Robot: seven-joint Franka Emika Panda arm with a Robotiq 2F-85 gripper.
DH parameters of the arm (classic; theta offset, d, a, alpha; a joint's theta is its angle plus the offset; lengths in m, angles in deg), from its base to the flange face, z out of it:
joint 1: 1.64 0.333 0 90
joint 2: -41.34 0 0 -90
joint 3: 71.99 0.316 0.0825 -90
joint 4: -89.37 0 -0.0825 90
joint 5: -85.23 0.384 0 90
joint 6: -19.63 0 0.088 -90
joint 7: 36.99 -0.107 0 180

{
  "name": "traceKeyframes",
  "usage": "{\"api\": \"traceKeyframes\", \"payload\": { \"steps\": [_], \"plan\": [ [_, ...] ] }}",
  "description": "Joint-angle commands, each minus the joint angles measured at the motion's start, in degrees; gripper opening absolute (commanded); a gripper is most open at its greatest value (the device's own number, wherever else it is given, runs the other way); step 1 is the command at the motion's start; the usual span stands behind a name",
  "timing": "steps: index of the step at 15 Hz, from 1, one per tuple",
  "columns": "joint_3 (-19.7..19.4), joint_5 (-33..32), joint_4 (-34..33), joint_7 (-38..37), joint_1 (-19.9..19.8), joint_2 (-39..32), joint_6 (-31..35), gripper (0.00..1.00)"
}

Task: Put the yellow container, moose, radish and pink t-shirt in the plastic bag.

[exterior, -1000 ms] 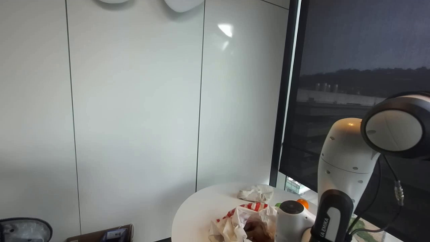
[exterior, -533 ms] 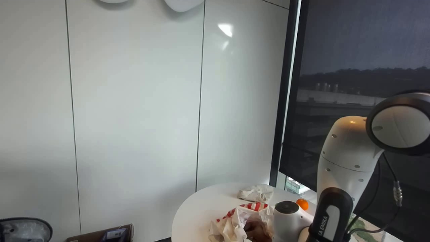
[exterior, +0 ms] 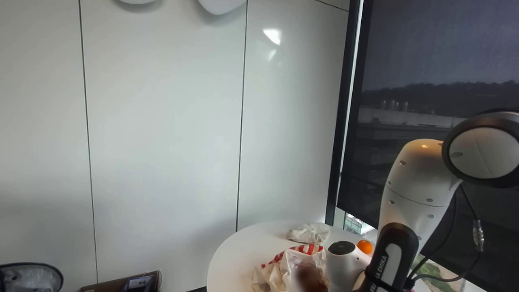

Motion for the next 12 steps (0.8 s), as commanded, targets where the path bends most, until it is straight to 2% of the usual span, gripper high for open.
{"api": "traceKeyframes", "payload": {
  "steps": [1, 3, 6, 8, 9, 12],
  "plan": [
    [-0.8, 1.3, -1.4, 2.1, 0.9, 1.5, -3.9, 0.42],
    [-1.1, 0.5, -2.0, 1.8, 1.2, 2.6, -5.7, 0.28],
    [-2.1, -1.9, -2.9, 0.4, 2.2, 5.4, -8.9, 0.27],
    [-3.5, -5.8, -4.4, -1.4, 3.2, 7.2, -9.8, 0.27],
    [-5.0, -9.7, -6.1, -2.9, 4.0, 7.2, -10.1, 0.27],
    [-5.4, -16.3, -12.9, -4.2, 1.9, 3.6, -9.6, 0.27]
  ]
}}
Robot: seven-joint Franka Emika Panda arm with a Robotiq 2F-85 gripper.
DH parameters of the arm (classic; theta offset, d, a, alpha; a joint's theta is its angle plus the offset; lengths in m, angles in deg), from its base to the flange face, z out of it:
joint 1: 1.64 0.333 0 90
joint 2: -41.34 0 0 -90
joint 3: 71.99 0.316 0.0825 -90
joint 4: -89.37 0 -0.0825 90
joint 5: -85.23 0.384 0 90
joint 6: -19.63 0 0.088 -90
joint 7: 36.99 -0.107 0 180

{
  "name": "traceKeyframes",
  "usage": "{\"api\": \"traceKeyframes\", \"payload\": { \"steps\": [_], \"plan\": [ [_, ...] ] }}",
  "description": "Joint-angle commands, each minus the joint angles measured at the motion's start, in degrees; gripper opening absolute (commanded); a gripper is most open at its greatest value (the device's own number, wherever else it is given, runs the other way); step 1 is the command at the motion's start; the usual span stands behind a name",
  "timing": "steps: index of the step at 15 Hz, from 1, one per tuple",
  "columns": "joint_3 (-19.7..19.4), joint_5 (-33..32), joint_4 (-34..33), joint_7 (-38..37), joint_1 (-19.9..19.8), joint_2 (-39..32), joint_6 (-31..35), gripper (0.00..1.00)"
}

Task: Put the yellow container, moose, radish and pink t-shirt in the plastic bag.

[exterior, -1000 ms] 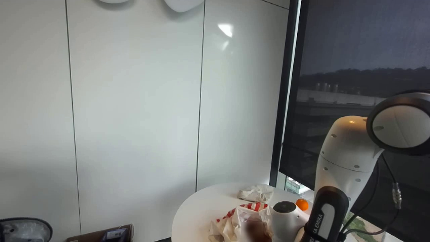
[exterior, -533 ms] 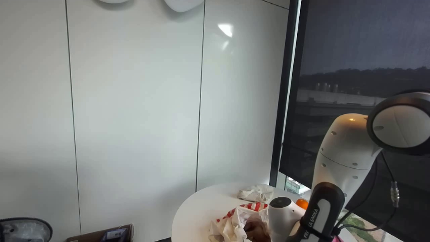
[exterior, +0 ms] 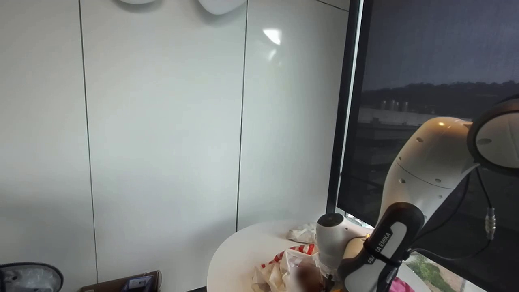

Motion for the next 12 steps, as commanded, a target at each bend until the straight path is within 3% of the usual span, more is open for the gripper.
{"api": "traceKeyframes", "payload": {
  "steps": [1, 7, 8, 9, 10, 12],
  "plan": [
    [-0.8, -6.3, -8.5, -1.7, -1.5, -4.3, -1.5, 0.27],
    [0.2, -5.4, -22.3, 0.5, -3.4, -16.8, -1.6, 0.27],
    [-0.1, -5.1, -23.5, 0.4, -3.2, -18.0, -1.6, 0.48],
    [-0.2, -4.5, -24.4, 0.6, -3.2, -18.8, -1.8, 0.77],
    [-0.2, -3.7, -24.1, 1.0, -3.4, -18.4, -2.1, 0.78],
    [-1.6, -4.0, -22.1, -0.1, -2.6, -16.2, -1.2, 0.92]
  ]
}}
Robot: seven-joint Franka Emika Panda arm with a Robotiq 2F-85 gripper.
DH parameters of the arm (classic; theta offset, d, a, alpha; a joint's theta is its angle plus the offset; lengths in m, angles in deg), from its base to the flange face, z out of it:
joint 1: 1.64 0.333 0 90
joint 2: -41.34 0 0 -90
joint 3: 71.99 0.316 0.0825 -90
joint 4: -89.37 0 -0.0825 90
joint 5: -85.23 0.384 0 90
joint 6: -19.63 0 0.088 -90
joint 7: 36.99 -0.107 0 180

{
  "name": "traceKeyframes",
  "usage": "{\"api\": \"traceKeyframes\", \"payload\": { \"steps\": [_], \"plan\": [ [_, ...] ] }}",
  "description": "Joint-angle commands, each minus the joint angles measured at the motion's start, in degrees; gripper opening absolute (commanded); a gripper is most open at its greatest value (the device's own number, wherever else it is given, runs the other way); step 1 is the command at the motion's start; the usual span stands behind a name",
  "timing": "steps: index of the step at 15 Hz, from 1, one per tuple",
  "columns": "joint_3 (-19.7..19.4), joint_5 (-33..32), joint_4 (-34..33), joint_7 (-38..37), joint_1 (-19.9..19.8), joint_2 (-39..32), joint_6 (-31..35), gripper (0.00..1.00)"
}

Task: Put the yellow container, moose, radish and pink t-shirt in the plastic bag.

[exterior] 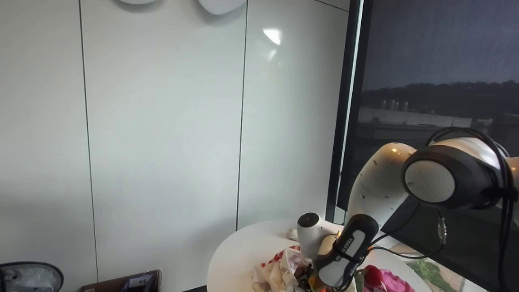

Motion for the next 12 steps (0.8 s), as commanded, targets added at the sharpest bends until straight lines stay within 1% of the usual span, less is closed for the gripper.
{"api": "traceKeyframes", "payload": {
  "steps": [1, 4, 6, 7, 9, 10, 12],
  "plan": [
    [-1.4, 0.9, 2.3, -0.3, 0.5, 4.2, -1.2, 1.0],
    [-3.1, -0.1, 9.0, -2.5, 0.9, 11.5, -1.7, 1.0],
    [-5.1, -2.3, 12.7, -7.2, 1.6, 16.0, -2.1, 1.0],
    [-5.8, -3.5, 14.6, -9.5, 1.3, 18.1, -2.5, 1.0],
    [-5.8, -4.9, 18.1, -14.1, -0.9, 21.5, -3.5, 0.99],
    [-6.4, -7.0, 19.4, -17.7, -1.6, 22.6, -4.1, 1.0],
    [-5.6, -8.9, 21.7, -22.1, -5.1, 23.7, -3.6, 1.0]
  ]
}}
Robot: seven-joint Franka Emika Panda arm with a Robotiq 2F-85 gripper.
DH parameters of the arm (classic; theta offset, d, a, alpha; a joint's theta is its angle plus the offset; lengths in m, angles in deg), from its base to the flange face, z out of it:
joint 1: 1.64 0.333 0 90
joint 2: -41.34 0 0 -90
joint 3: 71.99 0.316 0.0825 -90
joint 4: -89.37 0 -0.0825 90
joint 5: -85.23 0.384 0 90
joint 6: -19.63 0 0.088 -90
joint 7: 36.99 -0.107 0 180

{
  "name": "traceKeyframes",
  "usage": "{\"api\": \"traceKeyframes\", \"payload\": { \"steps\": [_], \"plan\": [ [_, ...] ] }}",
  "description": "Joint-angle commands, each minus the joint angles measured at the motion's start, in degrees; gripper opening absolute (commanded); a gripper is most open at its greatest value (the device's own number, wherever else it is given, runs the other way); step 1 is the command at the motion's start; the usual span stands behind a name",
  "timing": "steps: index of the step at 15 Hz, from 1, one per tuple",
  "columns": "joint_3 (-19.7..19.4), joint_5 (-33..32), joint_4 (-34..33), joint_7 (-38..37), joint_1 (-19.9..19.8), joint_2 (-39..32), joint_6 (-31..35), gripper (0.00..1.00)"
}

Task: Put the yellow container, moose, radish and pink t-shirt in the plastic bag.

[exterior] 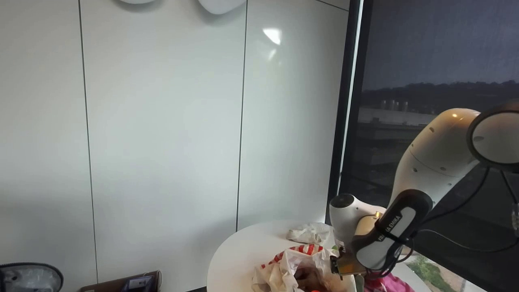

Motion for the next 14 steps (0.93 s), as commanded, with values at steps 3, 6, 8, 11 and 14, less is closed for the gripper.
{"api": "traceKeyframes", "payload": {
  "steps": [3, 6, 8, 11, 14],
  "plan": [
    [0.6, -9.7, 4.6, -13.0, -8.1, 2.7, 0.3, 1.0],
    [0.9, -15.1, 0.6, -14.3, -12.5, -0.7, 0.3, 1.0],
    [3.3, -12.6, -0.3, -10.9, -15.7, -1.7, 1.9, 1.0],
    [3.9, -13.5, 0.6, -11.9, -16.7, -0.9, 0.7, 1.0],
    [4.0, -14.2, -1.5, -12.7, -16.4, -3.6, 0.1, 1.0]
  ]
}}
